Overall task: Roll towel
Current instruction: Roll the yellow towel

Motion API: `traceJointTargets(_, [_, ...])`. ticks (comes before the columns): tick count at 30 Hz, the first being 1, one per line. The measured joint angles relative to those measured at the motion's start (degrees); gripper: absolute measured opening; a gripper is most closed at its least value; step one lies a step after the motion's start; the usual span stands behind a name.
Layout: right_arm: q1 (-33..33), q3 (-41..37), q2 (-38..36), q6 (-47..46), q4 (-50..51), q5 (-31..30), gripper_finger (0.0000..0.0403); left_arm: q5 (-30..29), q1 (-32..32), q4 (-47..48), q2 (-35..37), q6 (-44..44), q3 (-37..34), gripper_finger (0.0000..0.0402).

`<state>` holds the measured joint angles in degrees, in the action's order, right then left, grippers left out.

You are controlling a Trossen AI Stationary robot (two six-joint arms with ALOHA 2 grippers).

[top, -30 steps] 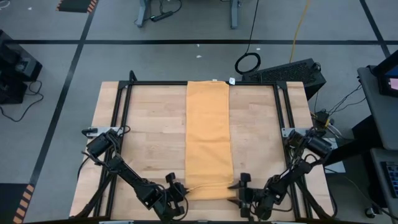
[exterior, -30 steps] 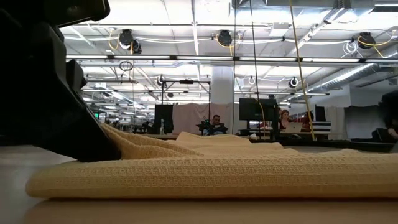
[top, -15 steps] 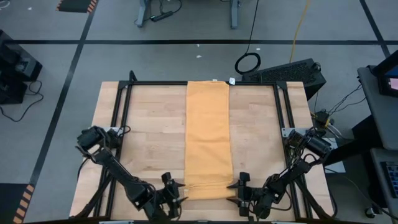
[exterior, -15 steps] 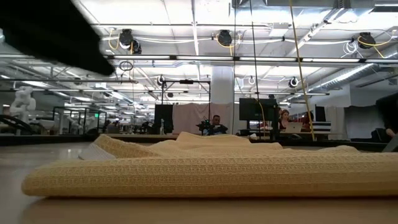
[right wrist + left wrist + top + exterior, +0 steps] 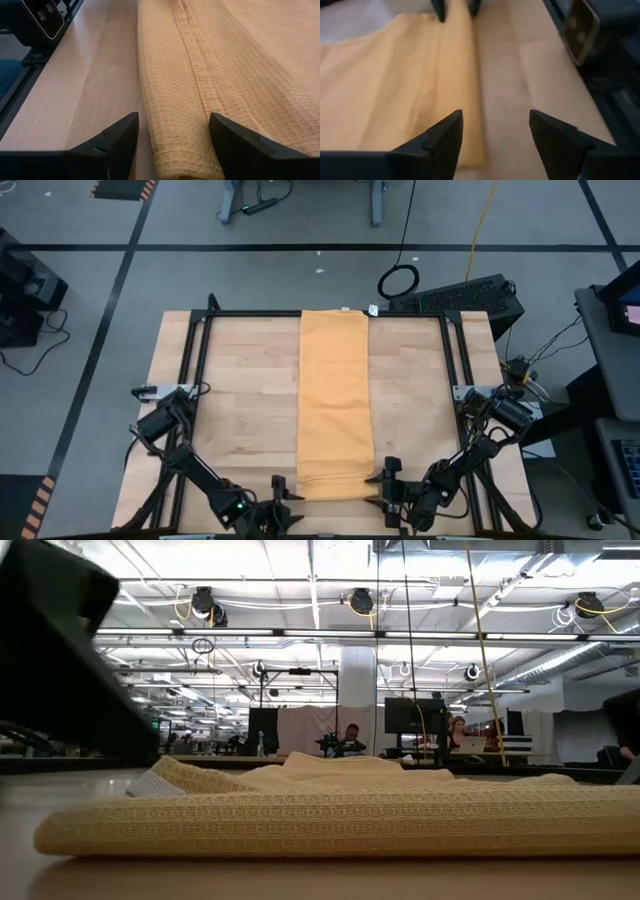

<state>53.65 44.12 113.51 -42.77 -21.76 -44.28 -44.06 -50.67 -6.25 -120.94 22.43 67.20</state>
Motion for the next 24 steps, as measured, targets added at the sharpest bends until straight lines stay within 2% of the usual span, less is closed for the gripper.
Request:
traceJointTargets(5, [0.0, 0.0, 0.0, 0.0, -0.2, 0.3, 0.0235, -1.9, 1.5, 2.8, -0.5, 2.2, 0.0, 0.0223])
traceJointTargets(9, [0.0, 0.0, 0.0, -0.2, -0.2, 0.5, 0.0235, 1.9, 2.7, 6.8, -0.5, 6.3, 0.0, 0.0222])
traceJointTargets(15, [0.0, 0.0, 0.0, -0.1, -0.2, 0.6, 0.0227, 2.7, 2.9, 8.2, -0.5, 9.5, -0.8, 0.0218])
traceJointTargets(19, [0.0, 0.0, 0.0, -0.1, -0.2, 0.7, 0.0193, 3.1, 2.9, 8.6, -0.6, 11.5, -0.9, 0.0194])
traceJointTargets(24, [0.0, 0.0, 0.0, -0.9, -0.4, 0.7, 0.0119, 3.1, 2.9, 8.0, -0.7, 11.6, -0.9, 0.0112])
